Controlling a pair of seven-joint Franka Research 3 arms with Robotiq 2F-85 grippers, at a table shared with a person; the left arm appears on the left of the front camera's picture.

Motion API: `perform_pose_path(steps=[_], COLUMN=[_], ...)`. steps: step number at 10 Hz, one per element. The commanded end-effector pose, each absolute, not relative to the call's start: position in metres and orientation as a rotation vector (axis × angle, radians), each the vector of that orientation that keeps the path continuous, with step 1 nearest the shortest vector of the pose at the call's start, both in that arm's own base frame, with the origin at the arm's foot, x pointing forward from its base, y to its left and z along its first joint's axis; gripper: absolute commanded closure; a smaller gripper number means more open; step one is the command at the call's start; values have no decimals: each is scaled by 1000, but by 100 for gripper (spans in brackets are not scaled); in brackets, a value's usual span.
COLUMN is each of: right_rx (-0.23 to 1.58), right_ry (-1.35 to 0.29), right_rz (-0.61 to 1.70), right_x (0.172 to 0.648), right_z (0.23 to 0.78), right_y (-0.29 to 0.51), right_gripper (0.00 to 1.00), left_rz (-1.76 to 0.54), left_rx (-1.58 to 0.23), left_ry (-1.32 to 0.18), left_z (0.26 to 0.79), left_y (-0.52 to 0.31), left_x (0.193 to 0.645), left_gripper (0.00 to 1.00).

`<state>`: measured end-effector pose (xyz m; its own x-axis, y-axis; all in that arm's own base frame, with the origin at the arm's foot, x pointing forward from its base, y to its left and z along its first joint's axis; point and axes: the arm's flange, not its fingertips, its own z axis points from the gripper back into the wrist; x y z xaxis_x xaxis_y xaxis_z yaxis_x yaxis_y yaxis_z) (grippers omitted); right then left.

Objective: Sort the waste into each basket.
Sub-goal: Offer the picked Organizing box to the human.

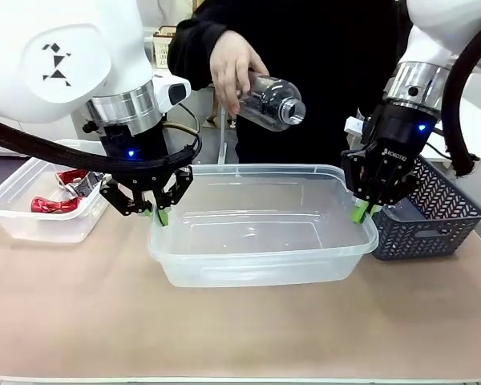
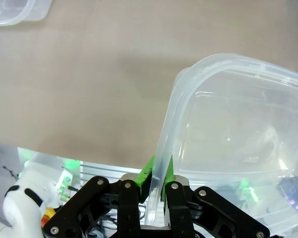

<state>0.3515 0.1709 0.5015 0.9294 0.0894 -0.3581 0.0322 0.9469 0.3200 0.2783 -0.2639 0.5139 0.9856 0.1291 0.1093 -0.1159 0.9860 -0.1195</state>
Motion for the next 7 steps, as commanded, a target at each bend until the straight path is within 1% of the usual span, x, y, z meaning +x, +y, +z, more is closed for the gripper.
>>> perform_pose_path(steps=[1,7], right_rx=[339,339], right_ry=[370,370], right_rz=[23,23], right_x=[349,349], right_z=[502,502], right_y=[169,169], right_gripper=[100,100], left_rz=[144,144], left_rx=[-110,-110], left_ry=[-120,-120], left_z=[518,518], left_y=[-263,-263], left_x=[278,278], left_gripper=[100,100])
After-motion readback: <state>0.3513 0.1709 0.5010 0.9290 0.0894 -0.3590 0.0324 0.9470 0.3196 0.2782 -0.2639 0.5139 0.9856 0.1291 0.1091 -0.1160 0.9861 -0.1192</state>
